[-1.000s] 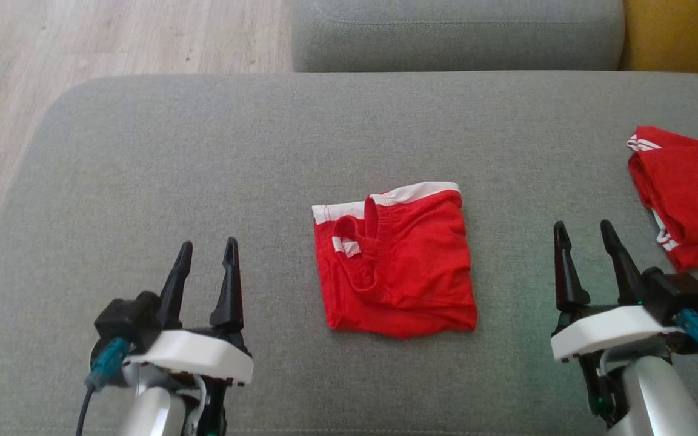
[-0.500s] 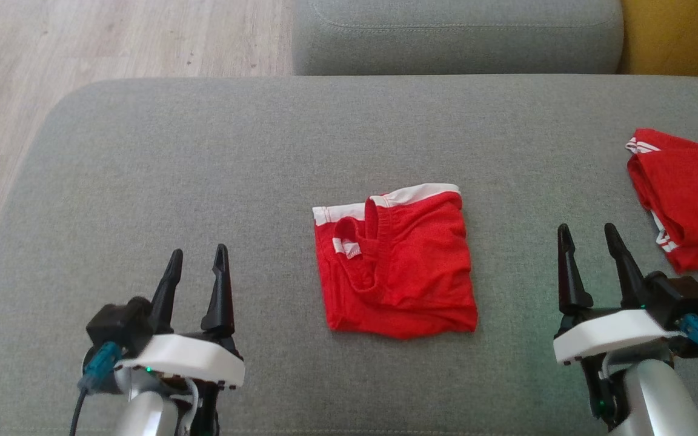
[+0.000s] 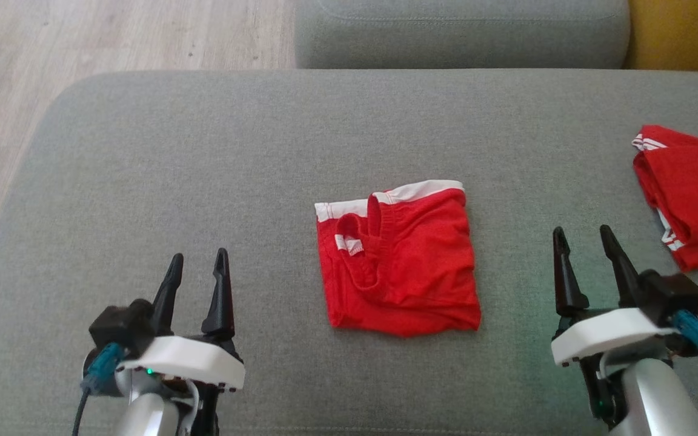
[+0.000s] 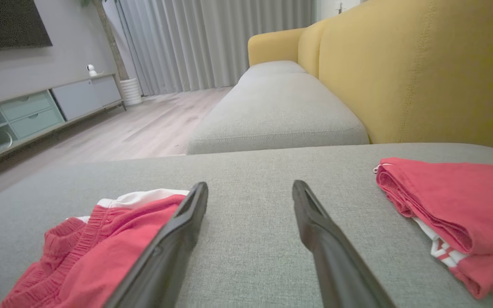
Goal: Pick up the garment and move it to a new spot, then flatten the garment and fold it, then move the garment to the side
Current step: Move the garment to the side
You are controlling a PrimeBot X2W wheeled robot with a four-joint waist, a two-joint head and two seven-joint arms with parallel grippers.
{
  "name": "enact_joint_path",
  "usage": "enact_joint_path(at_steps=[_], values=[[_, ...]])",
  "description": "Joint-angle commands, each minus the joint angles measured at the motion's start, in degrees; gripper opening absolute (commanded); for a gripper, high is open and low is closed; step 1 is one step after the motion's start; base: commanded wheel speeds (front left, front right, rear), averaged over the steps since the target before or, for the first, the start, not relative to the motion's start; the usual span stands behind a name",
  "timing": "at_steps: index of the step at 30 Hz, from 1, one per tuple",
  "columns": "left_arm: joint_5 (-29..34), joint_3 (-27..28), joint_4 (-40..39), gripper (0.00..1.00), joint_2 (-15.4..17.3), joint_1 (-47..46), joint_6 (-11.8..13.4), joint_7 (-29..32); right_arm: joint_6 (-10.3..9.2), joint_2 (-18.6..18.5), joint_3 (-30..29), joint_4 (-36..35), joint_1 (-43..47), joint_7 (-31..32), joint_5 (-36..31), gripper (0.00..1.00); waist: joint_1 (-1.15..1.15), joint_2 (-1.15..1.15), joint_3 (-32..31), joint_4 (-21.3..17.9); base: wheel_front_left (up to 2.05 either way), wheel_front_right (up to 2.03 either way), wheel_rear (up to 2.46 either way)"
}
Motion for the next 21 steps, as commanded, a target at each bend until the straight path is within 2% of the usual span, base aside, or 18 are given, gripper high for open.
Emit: enact_joint_path(at_steps=[1, 5, 9, 10, 11, 21], values=[[0.5, 2.0, -1.8, 1.00, 0.1, -2.6, 0.0, -0.7, 0.37, -0.1, 1.2, -1.7, -2.8, 0.5, -0.9, 1.00, 0.00, 0.00, 0.3, 0.2, 0.00, 0.00, 0.00], [0.7, 2.0, -2.2, 1.00, 0.1, -3.0, 0.1, -0.7, 0.37, -0.1, 1.5, -2.0, -5.5, 4.9, -2.8, 1.00, 0.00, 0.00, 1.3, 0.6, 0.00, 0.00, 0.00], [0.6, 1.7, -2.6, 1.00, 0.1, -3.6, 0.2, -0.7, 0.37, -0.1, 2.2, -2.4, -8.8, 11.5, -4.6, 1.00, 0.00, 0.00, 2.4, 1.5, 0.00, 0.00, 0.00], [0.4, 1.7, -2.9, 1.00, 0.1, -3.8, 0.4, -0.7, 0.37, -0.1, 3.0, -2.0, -10.2, 15.4, -4.5, 1.00, 0.00, 0.00, 3.1, 2.1, 0.00, 0.00, 0.00], [0.4, 1.7, -2.9, 1.00, 0.1, -3.8, 0.4, -0.7, 0.37, -0.1, 3.0, -2.0, -10.2, 15.4, -4.5, 1.00, 0.00, 0.00, 3.1, 2.1, 0.00, 0.00, 0.00], [-0.7, 0.6, -4.0, 1.00, 0.1, -4.7, 1.3, -0.7, 0.37, -2.2, 6.1, 1.0, -12.6, 29.9, 1.4, 1.00, 0.00, 0.00, 6.5, 6.6, 0.00, 0.00, 0.00]])
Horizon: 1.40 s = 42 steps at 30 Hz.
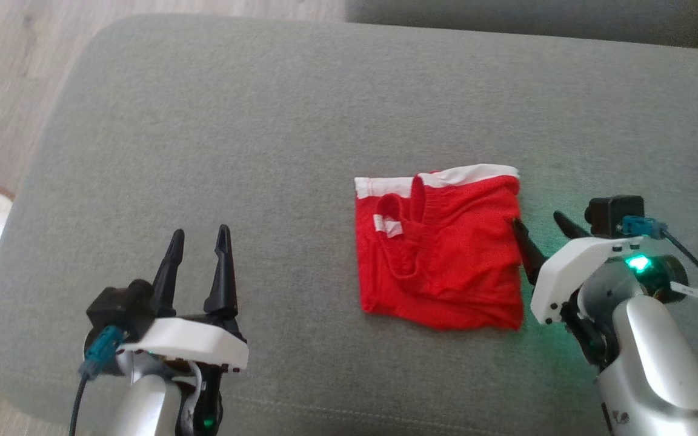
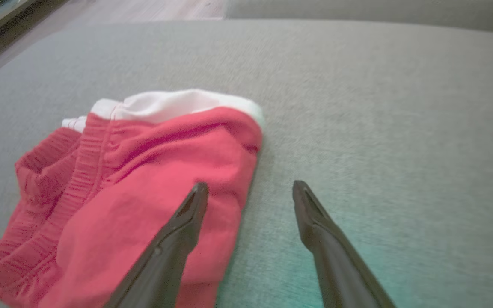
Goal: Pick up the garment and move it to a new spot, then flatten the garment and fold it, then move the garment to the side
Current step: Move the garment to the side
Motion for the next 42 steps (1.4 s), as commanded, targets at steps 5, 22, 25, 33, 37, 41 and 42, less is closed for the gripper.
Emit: enact_joint_path(at_steps=[5, 22, 25, 33, 37, 41, 42], values=[[-0.9, 1.0, -2.2, 1.00, 0.1, -2.4, 0.5, -0.7, 0.37, -1.2, 2.5, -0.6, -1.2, 3.5, 4.2, 1.00, -0.01, 0.00, 1.3, 2.3, 0.00, 0.00, 0.00], [0.4, 0.8, -2.9, 1.00, 0.1, -2.7, 0.5, -0.7, 0.37, -2.6, 7.4, 1.8, -3.9, 0.9, 6.1, 0.00, -0.01, 0.00, 3.4, -3.1, 0.00, 0.00, 0.00], [0.8, 0.9, -3.1, 1.00, 0.1, -3.2, 0.3, -0.7, 0.37, -4.4, 7.9, 0.7, -5.7, -0.5, 5.3, 0.00, -0.01, 0.00, 4.4, -6.3, 0.00, 0.00, 0.00], [2.6, 1.1, -3.1, 1.00, 0.1, -5.2, -0.3, -0.7, 0.37, -9.0, 6.7, -3.5, -8.3, -2.0, 3.2, 0.00, -0.01, 0.00, 7.5, -15.6, 0.00, 0.00, 0.00], [3.4, 1.2, -2.8, 1.00, 0.1, -6.1, -0.8, -0.7, 0.37, -10.0, 5.6, -5.3, -8.4, -2.2, 2.7, 0.00, -0.01, 0.00, 8.4, -18.4, 0.00, 0.00, 0.00], [4.5, 1.0, -2.2, 1.00, 0.1, -7.2, -1.4, -0.7, 0.37, -10.7, 4.2, -6.7, -7.9, -2.2, 2.3, 0.00, -0.01, 0.00, 9.5, -21.1, 0.00, 0.00, 0.00], [4.8, 1.1, -2.1, 1.00, 0.1, -7.5, -1.5, -0.7, 0.37, -10.7, 4.0, -6.9, -7.9, -2.3, 2.2, 0.00, -0.01, 0.00, 9.7, -21.6, 0.00, 0.00, 0.00]])
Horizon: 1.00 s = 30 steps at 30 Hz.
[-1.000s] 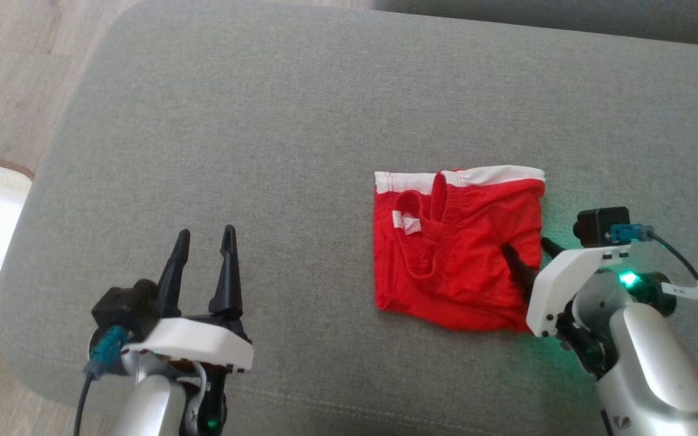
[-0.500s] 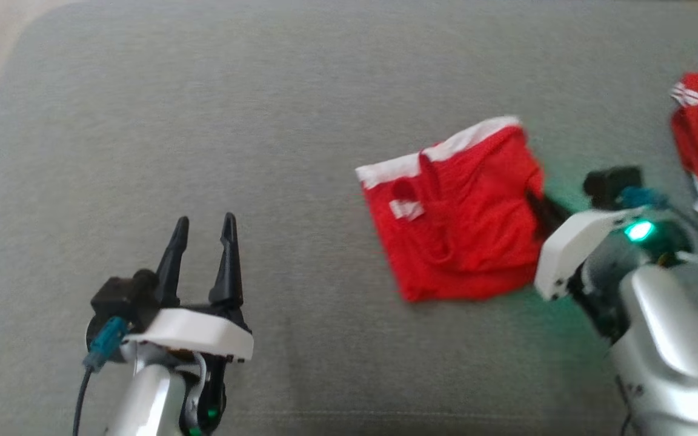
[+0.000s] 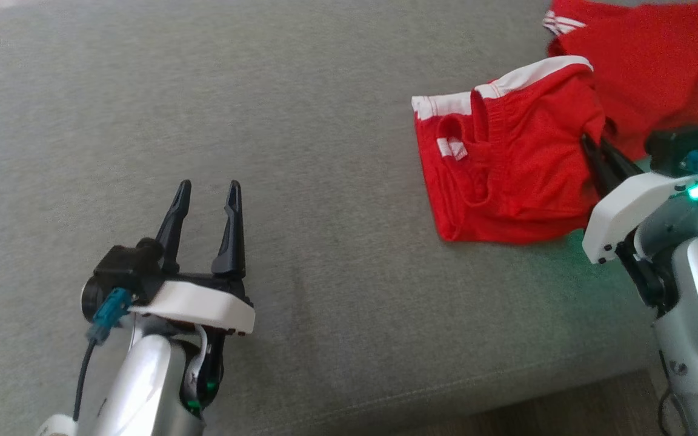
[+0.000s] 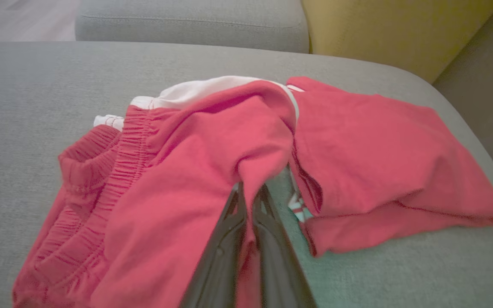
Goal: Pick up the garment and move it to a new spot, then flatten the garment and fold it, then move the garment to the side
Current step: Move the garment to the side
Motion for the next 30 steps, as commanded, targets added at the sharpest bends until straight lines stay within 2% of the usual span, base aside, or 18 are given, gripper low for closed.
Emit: enact_joint_path(at_steps=[1, 6, 14, 20, 30], values=[[0.7, 2.1, -1.4, 1.00, 0.1, -2.0, -0.2, -0.7, 0.37, -0.6, 0.4, -2.5, -1.1, -0.6, -0.5, 0.00, 0.00, 0.00, 1.7, -2.3, 0.00, 0.00, 0.00], [1.8, 2.2, -0.9, 1.00, 0.2, -2.7, -0.9, -0.7, 0.37, -0.3, 0.1, -2.8, -1.7, -1.2, -0.7, 0.00, 0.00, 0.00, 2.7, -3.0, 0.00, 0.00, 0.00], [2.0, 2.3, -0.6, 1.00, 0.1, -3.1, -1.0, -0.7, 0.37, -1.5, -1.4, -1.5, -5.3, -1.9, -2.8, 0.00, 0.00, 0.00, 2.5, -0.2, 0.00, 0.00, 0.00], [1.2, 2.0, -0.9, 1.00, 0.1, -3.1, -0.6, -0.7, 0.37, -5.5, -4.8, 1.4, -8.9, -0.7, -4.2, 0.00, 0.00, 0.00, 2.3, 2.7, 0.00, 0.00, 0.00], [0.4, 1.2, -1.7, 1.00, 0.1, -3.4, 0.0, -0.7, 0.37, -14.5, -10.2, 8.5, -13.7, 0.9, -6.4, 0.00, 0.00, 0.00, 3.8, 6.3, 0.00, 0.00, 0.00]])
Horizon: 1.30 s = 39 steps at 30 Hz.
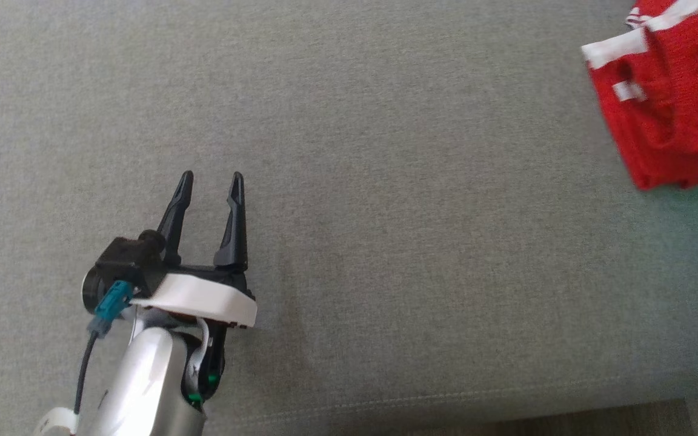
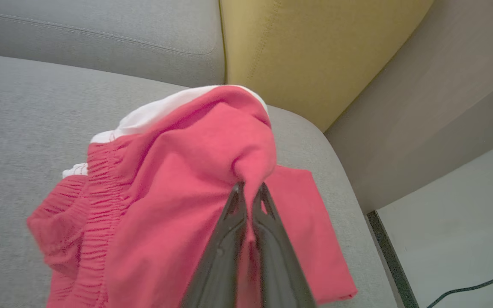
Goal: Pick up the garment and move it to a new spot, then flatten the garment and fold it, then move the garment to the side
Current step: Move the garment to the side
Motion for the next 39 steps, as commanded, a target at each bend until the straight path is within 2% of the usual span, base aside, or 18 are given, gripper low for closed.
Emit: enact_joint_path(at_steps=[1, 6, 14, 15, 16, 20, 25, 33, 37, 39], values=[[-0.4, 1.5, -2.1, 1.00, 0.2, -1.9, 0.3, -0.7, 0.37, -2.9, -0.7, -0.4, -2.0, 0.2, -0.7, 0.00, 0.00, 0.00, 0.6, 0.7, 0.00, 0.00, 0.00], [-0.3, 1.5, -2.3, 1.00, 0.2, -2.2, 0.4, -0.7, 0.37, -4.3, -3.9, 3.6, -3.4, -0.2, -2.6, 0.00, 0.00, 0.00, 1.2, 1.7, 0.00, 0.00, 0.00], [-0.2, 1.7, -2.3, 1.00, 0.2, -2.2, 0.3, -0.7, 0.37, -4.5, -8.1, 8.1, -4.8, -1.9, -7.5, 0.00, 0.00, 0.00, 1.5, 2.1, 0.00, 0.00, 0.00], [-0.1, 1.7, -2.2, 1.00, 0.2, -2.2, 0.3, -0.7, 0.37, -4.5, -9.0, 8.4, -5.1, -3.0, -8.2, 0.57, 0.00, 0.00, 1.5, 2.1, 0.00, 0.00, 0.00], [-0.1, 1.7, -2.1, 1.00, 0.2, -2.2, 0.3, -0.7, 0.37, -4.4, -9.5, 8.9, -5.2, -3.7, -9.1, 1.00, 0.00, 0.00, 1.5, 2.1, 0.00, 0.00, 0.00], [0.2, 1.8, -1.8, 1.00, 0.2, -2.2, 0.3, -0.7, 0.37, -3.9, -10.8, 11.3, -5.5, -7.0, -10.3, 1.00, 0.00, 0.00, 1.2, 1.8, 0.00, 0.00, 0.00], [0.4, 2.0, -1.2, 1.00, 0.2, -2.0, 0.1, -0.7, 0.37, -4.8, -8.8, 15.2, -6.0, -12.0, -8.4, 1.00, 0.00, 0.00, 0.1, 1.3, 0.00, 0.00, 0.00], [0.3, 2.2, -0.3, 1.00, 0.2, -0.9, -0.1, -0.7, 0.37, -5.2, 0.4, 18.5, -6.9, -19.9, -0.5, 1.00, 0.00, 0.00, -3.8, 0.8, 0.00, 0.00, 0.00], [0.1, 2.9, 0.4, 1.00, 0.2, -0.1, -0.1, -0.7, 0.37, -3.8, 5.6, 17.9, -7.0, -22.7, 3.8, 1.00, 0.00, 0.00, -6.7, 1.0, 0.00, 0.00, 0.00], [-0.1, 3.2, 0.8, 1.00, 0.2, 0.4, -0.1, -0.7, 0.37, -1.7, 7.3, 17.3, -7.2, -23.5, 4.4, 1.00, 0.00, 0.00, -8.2, 1.2, 0.00, 0.00, 0.00]])
